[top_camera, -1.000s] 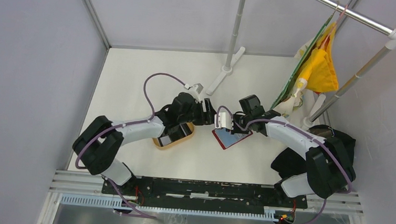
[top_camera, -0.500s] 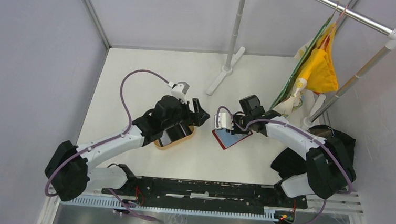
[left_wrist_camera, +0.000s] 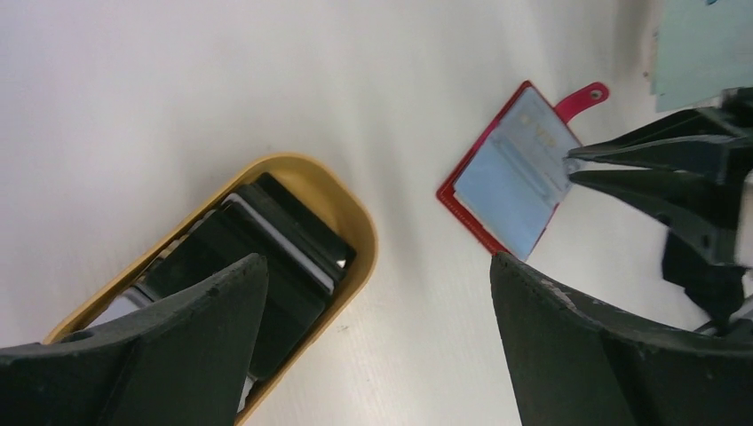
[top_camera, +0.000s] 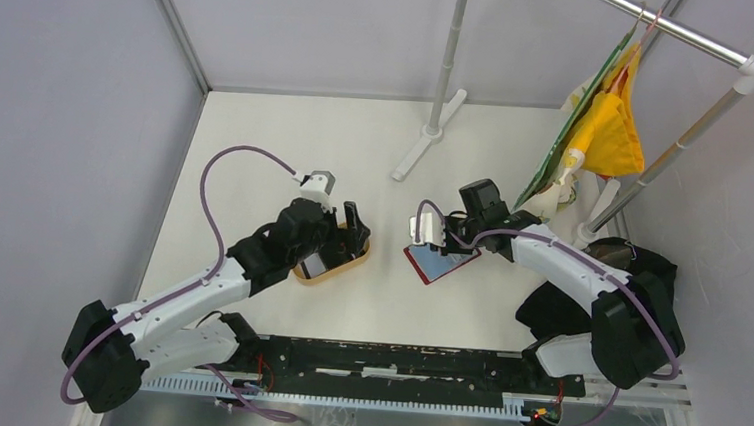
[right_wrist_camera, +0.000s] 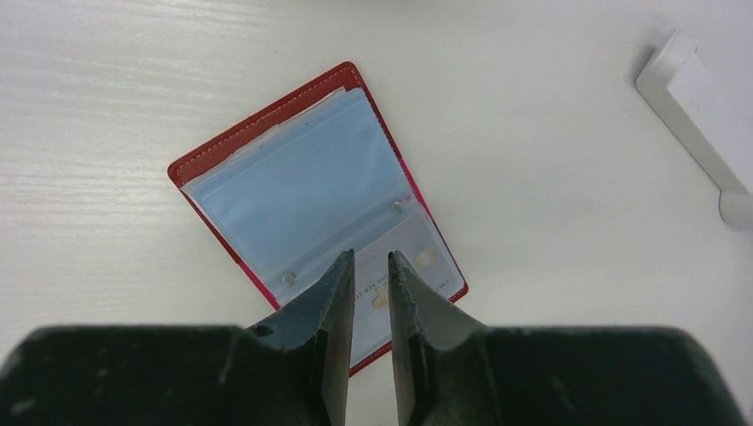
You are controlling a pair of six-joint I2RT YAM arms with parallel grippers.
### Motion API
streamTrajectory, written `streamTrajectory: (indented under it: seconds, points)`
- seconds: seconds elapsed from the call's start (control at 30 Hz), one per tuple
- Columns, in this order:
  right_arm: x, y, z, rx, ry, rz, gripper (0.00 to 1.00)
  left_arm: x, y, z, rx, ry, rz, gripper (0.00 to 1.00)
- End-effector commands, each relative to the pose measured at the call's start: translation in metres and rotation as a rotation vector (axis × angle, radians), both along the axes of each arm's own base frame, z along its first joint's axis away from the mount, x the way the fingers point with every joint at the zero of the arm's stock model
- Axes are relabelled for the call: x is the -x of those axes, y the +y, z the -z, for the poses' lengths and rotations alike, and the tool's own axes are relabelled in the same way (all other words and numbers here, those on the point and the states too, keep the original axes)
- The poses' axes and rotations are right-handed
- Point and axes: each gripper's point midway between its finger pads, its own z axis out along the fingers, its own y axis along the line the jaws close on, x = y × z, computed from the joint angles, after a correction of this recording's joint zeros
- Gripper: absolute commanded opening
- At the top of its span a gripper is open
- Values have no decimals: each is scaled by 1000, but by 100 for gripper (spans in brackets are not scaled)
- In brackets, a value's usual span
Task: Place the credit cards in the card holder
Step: Pick up the credit card from the storage box.
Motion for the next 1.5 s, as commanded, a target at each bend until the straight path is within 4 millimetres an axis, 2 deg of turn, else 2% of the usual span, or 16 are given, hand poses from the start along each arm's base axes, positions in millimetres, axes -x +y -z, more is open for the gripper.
streamTrajectory:
  seconds: [0.0, 0.37, 0.67, 0.9, 1.13, 1.27, 1.4, 1.47]
  points:
    - [-3, 12, -31, -85, -59, -37, 26, 2, 21, 5, -60, -8, -59, 100]
    - [6, 23, -52, -170, -70, -75, 28, 17, 46, 20, -103, 39, -120, 100]
    - [13, 32, -71, -258, -84, -101, 31, 15, 54, 17, -140, 33, -153, 100]
    - [17, 38, -74, -299, -61, -111, 32, 13, 59, 16, -162, 15, -165, 100]
    - [16, 46, -89, -358, -61, -114, 34, 13, 52, 21, -99, 0, -162, 100]
    - [13, 56, -116, -401, -79, -153, 47, 13, 51, 21, -95, 0, -153, 100]
    - [20, 75, -140, -471, -29, -257, 73, 11, 52, 19, -99, -3, -164, 100]
    - [27, 89, -145, -527, 49, -293, 76, 10, 52, 20, -98, -1, -171, 100]
